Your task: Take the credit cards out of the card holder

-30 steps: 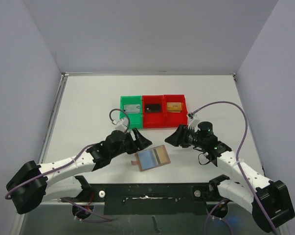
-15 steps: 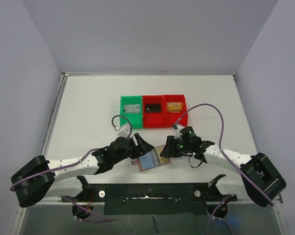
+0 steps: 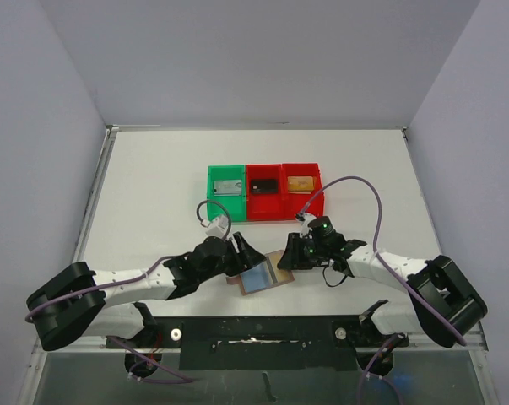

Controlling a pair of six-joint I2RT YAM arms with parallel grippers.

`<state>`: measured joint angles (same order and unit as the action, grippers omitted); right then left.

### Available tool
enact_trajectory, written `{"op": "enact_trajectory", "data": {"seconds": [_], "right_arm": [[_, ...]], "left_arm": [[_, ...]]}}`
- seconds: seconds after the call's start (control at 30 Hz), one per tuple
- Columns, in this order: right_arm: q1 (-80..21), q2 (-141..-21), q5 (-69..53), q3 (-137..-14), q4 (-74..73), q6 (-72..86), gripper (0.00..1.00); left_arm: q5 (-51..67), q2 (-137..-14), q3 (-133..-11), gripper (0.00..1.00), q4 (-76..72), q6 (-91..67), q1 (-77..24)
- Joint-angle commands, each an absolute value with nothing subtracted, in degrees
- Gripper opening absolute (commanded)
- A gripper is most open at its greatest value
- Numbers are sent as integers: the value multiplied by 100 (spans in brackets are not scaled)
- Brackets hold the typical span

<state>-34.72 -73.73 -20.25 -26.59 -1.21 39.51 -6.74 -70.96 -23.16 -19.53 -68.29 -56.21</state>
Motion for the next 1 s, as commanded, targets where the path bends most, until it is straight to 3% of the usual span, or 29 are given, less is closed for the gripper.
{"op": "enact_trajectory", "data": {"seconds": [0.0,0.33,0.97], "right_arm": [[-3507,-7506,-2042,-2770,135,3883,31],[-3474,-7642,-2352,-2637,334,3895,23],[-3448,-7785,-2412,-2524,453,3938,22]], "left_arm": [[-511,-7350,-2595,54,-2217,-6680,-5660],[-391,-7968,-2742,40,-2136,-6665,-5735],[-343,-8742,-2516,32,-3321,-7170,-5826]]}}
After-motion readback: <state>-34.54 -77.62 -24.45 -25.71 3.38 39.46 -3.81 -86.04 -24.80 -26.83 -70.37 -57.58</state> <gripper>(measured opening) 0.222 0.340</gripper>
